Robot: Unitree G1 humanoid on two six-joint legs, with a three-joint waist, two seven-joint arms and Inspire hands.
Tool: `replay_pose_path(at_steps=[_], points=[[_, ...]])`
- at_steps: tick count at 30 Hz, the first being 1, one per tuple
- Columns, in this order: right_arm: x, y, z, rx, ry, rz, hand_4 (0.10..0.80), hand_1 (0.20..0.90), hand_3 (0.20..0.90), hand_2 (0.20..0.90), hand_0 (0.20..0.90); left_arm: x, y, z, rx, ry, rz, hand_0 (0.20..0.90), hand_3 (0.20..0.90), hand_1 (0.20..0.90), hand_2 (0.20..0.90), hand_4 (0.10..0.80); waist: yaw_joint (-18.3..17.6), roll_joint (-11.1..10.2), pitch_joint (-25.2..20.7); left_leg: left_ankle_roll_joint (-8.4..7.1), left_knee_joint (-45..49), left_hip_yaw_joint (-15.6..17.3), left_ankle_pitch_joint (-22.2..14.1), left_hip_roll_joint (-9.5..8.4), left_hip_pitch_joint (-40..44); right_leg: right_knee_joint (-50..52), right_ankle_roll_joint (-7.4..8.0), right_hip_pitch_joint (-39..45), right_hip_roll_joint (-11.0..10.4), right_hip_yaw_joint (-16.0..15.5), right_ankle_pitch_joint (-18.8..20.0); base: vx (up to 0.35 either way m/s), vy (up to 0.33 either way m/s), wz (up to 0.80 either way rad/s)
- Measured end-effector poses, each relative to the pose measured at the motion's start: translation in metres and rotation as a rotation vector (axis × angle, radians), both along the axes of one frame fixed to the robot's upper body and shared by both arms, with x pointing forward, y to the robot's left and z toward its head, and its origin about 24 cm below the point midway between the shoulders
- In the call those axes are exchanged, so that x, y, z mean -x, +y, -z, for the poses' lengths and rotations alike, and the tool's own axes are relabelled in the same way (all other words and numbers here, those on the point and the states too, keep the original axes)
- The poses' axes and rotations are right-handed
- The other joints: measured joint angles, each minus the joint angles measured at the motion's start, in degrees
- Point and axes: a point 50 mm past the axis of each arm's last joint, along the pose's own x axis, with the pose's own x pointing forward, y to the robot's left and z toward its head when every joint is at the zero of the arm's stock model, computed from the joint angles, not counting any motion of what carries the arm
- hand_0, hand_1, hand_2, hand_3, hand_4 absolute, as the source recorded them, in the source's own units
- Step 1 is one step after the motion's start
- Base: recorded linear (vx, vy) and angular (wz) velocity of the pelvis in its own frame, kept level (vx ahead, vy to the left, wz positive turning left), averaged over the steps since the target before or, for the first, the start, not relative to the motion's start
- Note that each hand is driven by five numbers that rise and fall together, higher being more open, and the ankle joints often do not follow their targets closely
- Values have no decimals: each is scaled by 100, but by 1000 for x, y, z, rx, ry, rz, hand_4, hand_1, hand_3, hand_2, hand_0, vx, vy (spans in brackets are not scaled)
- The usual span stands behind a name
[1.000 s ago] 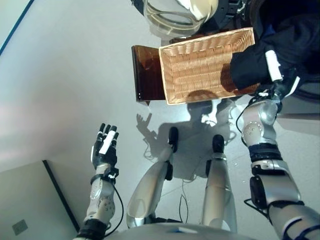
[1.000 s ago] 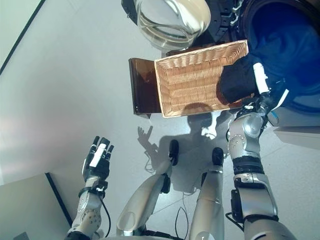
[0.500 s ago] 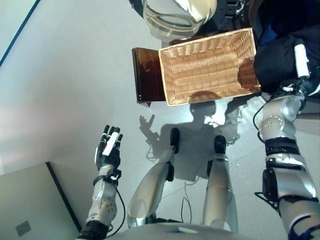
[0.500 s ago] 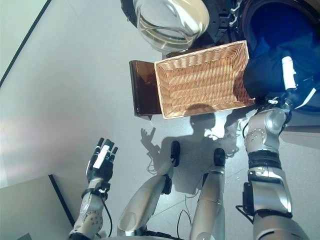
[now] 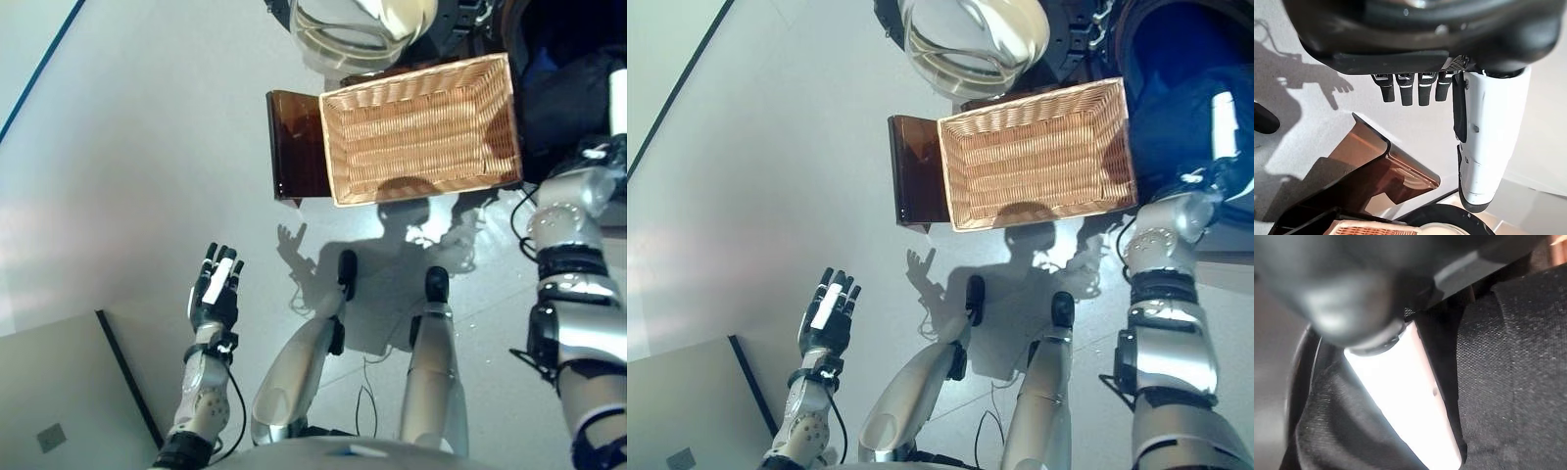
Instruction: Pick up the clothes and place them into the washing machine
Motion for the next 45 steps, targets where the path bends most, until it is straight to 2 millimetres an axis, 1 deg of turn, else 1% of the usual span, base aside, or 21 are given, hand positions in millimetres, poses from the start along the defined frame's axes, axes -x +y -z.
replay_pose_path(at_steps=[1, 5, 7, 8, 10, 12, 15, 19, 22, 25, 29, 35, 38, 40, 41, 45], points=[[-1, -4, -6, 5, 19, 4, 300, 200, 200, 200, 200, 0, -1, 0, 0, 0, 6, 900, 900, 900, 900, 800, 1, 0, 0, 2, -20, 1, 5, -7, 0, -5, 6, -5, -5, 0, 1, 0, 0, 0], [-4, -9, -15, -12, 55, 9, 300, 200, 200, 200, 200, 1, -9, 1, 12, -6, 45, 900, 900, 900, 900, 800, -15, 0, 0, 34, -29, -3, 28, -60, 2, -9, 43, 0, -58, 0, -15, 29, -26, 3], [-3, -13, -21, 15, 83, 3, 300, 200, 200, 200, 200, 0, -10, -1, 17, -19, 56, 900, 900, 900, 900, 800, -4, 0, 0, 41, -46, -3, 33, -80, 1, -12, 65, -5, -79, 6, -17, 33, -34, 3], [-3, -16, -30, 19, 94, 6, 300, 200, 200, 200, 200, -1, -9, -2, 21, -25, 55, 900, 900, 900, 900, 800, 4, 0, 0, 49, -54, -5, 39, -88, 1, -14, 76, -5, -85, 7, -18, 0, 0, 0], [-2, -19, -40, 15, 93, 7, 300, 200, 200, 200, 200, 0, -9, -2, 21, -26, 56, 900, 900, 900, 900, 800, 22, 0, 0, 49, -58, -12, 39, -92, 0, -11, 80, -8, -89, 8, -25, 0, 0, 0], [-3, -18, -45, 11, 92, 11, 300, 200, 200, 200, 200, 0, -9, -2, 21, -26, 56, 900, 900, 900, 900, 800, 41, 0, 0, 48, -63, -8, 39, -92, -9, -3, 76, -32, -88, 7, -29, 0, 0, 0], [1, -22, -58, 22, 65, 26, 300, 200, 200, 200, 200, -1, -10, -3, 22, -32, 57, 900, 900, 900, 900, 800, 118, 9, -7, 43, -87, -2, 47, -93, -67, 44, 69, -125, -85, 16, -52, 0, 0, 0], [4, -26, -67, 24, 44, 38, 300, 200, 200, 200, 200, -1, -10, -4, 22, -32, 57, 900, 900, 900, 900, 800, 134, 17, -12, 52, -110, -12, 73, -126, -117, 134, 69, -224, -115, 13, -110, 22, -9, 5], [7, -29, -70, 21, 35, 54, 300, 200, 200, 200, 200, -1, -10, -5, 22, -35, 56, 900, 900, 900, 900, 800, 128, 19, -14, 58, -130, -36, 81, -184, -117, 298, 80, -304, -169, 23, -221, 16, -19, 9], [9, -30, -71, -4, 22, 68, 300, 200, 200, 200, 200, -2, -9, -6, 19, -34, 52, 900, 900, 900, 900, 800, 149, 24, -17, 61, -128, -46, 91, -188, -119, 391, 68, -338, -164, 32, -275, -14, -28, 5], [11, -32, -76, -14, 0, 77, 300, 200, 200, 200, 200, -2, -9, -11, -10, -53, 96, 900, 900, 900, 900, 800, 165, 38, -28, 28, -127, -60, 111, -208, -186, 652, 13, -540, -170, 43, -410, -17, -18, 7], [13, -35, -79, -10, -4, 86, 300, 200, 200, 200, 200, -2, -11, -12, -8, -58, 106, 900, 900, 900, 900, 800, 165, 59, -44, -23, -123, -47, 131, -191, -294, 867, -67, -761, -138, 49, -498, -5, -6, 1], [17, -39, -84, 34, 55, 123, 300, 200, 200, 200, 200, 0, -17, -12, -8, -60, 140, 900, 900, 900, 900, 800, 192, 62, -46, -47, -128, -34, 143, -259, -355, 1017, -56, -902, -162, 105, -557, -8, -22, 3], [20, -42, -84, 88, 115, 157, 300, 200, 200, 200, 200, 0, -22, -13, -5, -61, 158, 900, 900, 900, 900, 800, 216, 62, -45, -48, -127, -11, 145, -272, -365, 1094, -49, -961, -172, 154, -596, -22, -18, -1], [21, -43, -89, 146, 161, 169, 300, 200, 200, 200, 200, 1, -23, -15, -1, -70, 165, 900, 900, 900, 900, 800, 236, 63, -46, -51, -115, 10, 143, -272, -435, 1116, -48, -1038, -163, 173, -602, -34, -26, 0], [30, -51, -102, 245, 227, 218, 300, 200, 200, 200, 200, 0, -25, -19, 4, -91, 168, 900, 900, 900, 900, 800, 261, 63, -46, -73, -89, 7, 163, -284, -637, 1220, -67, -1276, -166, 176, -614, 7, -37, 6]])
